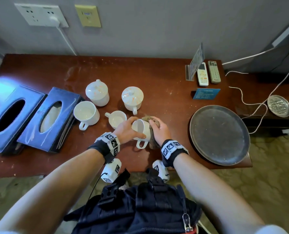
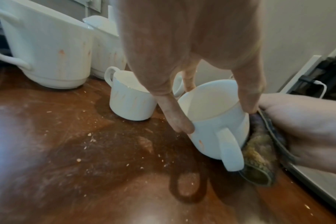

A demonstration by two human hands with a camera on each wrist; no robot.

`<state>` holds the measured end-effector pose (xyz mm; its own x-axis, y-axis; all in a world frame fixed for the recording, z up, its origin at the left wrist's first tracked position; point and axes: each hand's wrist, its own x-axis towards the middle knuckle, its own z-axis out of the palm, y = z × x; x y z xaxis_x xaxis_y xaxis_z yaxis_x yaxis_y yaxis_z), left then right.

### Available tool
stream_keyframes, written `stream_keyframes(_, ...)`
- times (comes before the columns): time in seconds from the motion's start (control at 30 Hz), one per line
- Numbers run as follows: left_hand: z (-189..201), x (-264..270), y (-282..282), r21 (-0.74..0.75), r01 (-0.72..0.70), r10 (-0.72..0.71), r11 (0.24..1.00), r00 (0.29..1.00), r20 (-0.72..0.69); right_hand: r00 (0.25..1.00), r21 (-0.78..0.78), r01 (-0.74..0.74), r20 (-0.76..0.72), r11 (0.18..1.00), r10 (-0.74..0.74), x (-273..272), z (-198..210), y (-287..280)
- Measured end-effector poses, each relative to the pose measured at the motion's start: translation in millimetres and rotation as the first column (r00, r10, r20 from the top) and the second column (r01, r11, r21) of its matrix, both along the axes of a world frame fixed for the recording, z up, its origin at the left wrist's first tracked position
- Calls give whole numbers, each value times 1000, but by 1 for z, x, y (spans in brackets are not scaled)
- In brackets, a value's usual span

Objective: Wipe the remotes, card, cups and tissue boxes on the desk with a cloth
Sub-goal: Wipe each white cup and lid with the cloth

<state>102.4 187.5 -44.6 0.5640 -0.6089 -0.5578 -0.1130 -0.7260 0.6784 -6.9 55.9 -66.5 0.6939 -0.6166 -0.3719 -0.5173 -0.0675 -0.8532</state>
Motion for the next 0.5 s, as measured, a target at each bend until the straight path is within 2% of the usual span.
stream_keyframes(0.1,-1,2,0,-1,29,-29,1000,1000,6,997,49,82,-2,995,-82,0,3,3)
stream_keyframes(0.17,1,2,-1,-2,40,-40,999,999,18,994,71,92,52,993,-95,-6,6,11)
stream_keyframes(0.33,2,0,2,-15,-4,4,1000,1000,-19,983,-50,-65,171,997,73,-23,11,22)
stream_keyframes(0.4,3,-2,2,-13,-5,5,1000,1000,-13,980,8,-112,169,994,109,-23,8,16)
stream_keyframes(0.5,9,-9,-2,50,50,-53,997,997,51,994,155,-44,108,987,28,-18,3,-1)
